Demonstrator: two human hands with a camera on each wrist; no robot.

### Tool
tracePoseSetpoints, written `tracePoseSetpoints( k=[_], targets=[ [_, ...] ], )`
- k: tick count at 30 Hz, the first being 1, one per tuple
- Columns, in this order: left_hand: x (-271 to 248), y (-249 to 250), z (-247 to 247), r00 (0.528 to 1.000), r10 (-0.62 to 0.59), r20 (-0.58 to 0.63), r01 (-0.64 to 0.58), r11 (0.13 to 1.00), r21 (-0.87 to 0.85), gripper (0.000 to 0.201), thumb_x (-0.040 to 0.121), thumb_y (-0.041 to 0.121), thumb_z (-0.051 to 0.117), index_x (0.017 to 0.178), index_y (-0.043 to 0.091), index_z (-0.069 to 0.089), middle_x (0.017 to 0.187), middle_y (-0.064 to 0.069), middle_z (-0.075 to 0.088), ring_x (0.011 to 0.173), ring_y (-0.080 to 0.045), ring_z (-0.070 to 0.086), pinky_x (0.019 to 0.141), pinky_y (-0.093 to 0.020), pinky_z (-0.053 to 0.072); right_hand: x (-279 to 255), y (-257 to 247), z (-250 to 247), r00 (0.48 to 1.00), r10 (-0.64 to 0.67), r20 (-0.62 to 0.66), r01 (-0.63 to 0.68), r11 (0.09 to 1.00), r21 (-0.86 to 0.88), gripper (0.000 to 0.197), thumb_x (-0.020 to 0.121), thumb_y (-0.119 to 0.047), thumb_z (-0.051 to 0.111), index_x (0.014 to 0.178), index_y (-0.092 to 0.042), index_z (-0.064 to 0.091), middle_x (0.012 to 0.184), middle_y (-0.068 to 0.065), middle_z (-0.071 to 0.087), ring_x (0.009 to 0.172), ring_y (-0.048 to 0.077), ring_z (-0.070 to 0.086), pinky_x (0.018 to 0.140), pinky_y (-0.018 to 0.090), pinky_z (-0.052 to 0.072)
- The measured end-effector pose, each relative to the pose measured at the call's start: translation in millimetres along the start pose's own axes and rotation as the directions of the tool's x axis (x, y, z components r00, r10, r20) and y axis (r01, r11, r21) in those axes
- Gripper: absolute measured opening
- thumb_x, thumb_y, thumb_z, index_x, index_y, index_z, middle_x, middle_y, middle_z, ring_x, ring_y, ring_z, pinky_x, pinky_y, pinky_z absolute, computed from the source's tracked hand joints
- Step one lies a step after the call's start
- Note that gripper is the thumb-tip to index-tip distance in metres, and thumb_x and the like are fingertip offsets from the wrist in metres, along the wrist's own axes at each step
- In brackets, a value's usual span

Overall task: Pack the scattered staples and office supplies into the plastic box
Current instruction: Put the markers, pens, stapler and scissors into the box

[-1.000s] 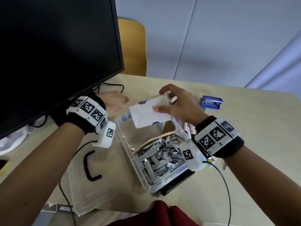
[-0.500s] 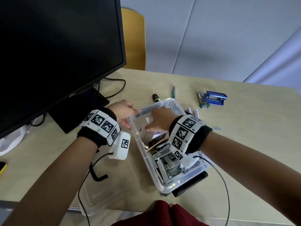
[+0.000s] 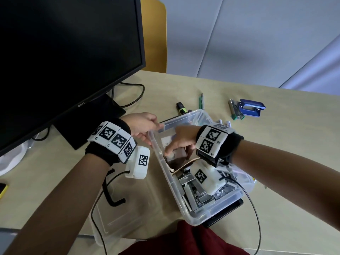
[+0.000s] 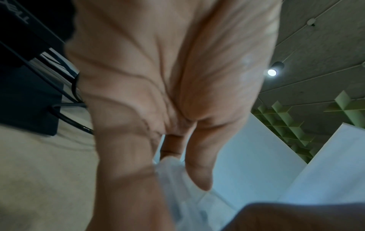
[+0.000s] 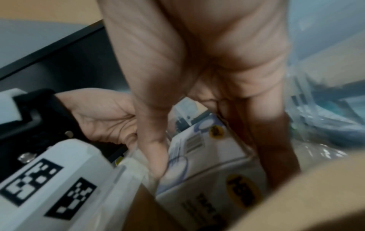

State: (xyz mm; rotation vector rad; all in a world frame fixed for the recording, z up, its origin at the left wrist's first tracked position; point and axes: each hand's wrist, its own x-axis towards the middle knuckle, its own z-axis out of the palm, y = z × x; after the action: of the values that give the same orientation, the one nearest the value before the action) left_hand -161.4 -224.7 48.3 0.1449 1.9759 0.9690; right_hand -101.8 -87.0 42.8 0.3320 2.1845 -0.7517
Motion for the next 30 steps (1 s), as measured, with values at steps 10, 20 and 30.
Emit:
tracePoseSetpoints(
  k=[10, 20, 30],
  targets=[
    [3, 1, 6, 0.999, 0.033, -0.032, -0.033, 0.999, -0.006, 0.024, 0.098, 0.025, 0.044, 0.081, 0.009, 0.042, 0.076, -0.013, 0.057, 0.055, -0.023, 0.061, 0.039, -0.021, 0.049, 2, -1, 13, 0.947, -0.151, -0.284, 0.130, 0.987, -0.092, 0.036, 0.072, -0.032, 0.074, 0.094, -0.007, 0.059, 0.094, 0.005, 0.052, 0.087, 0.018, 0.048, 0.073, 0.026, 0.042],
    [21, 19, 24, 0.992, 0.106, -0.064, -0.095, 0.983, 0.154, 0.027, 0.099, 0.028, 0.042, 0.076, 0.015, 0.044, 0.070, -0.012, 0.051, 0.047, -0.018, 0.055, 0.035, -0.019, 0.044, 7, 21, 4, 0.983, 0.013, -0.182, 0.022, 0.982, 0.188, 0.055, 0.081, -0.024, 0.069, 0.125, -0.005, 0.044, 0.101, 0.008, 0.052, 0.079, 0.016, 0.046, 0.076, 0.032, 0.044],
    [28, 48, 34, 0.991, 0.121, -0.064, -0.085, 0.913, 0.400, 0.028, 0.100, 0.019, 0.038, 0.073, 0.020, 0.047, 0.067, -0.003, 0.049, 0.046, -0.012, 0.053, 0.043, -0.019, 0.040, -2, 45, -10, 0.996, 0.022, -0.092, 0.012, 0.935, 0.354, 0.027, 0.086, -0.026, 0.062, 0.098, -0.005, 0.051, 0.073, 0.011, 0.051, 0.065, 0.023, 0.052, 0.075, 0.040, 0.052]
  ],
)
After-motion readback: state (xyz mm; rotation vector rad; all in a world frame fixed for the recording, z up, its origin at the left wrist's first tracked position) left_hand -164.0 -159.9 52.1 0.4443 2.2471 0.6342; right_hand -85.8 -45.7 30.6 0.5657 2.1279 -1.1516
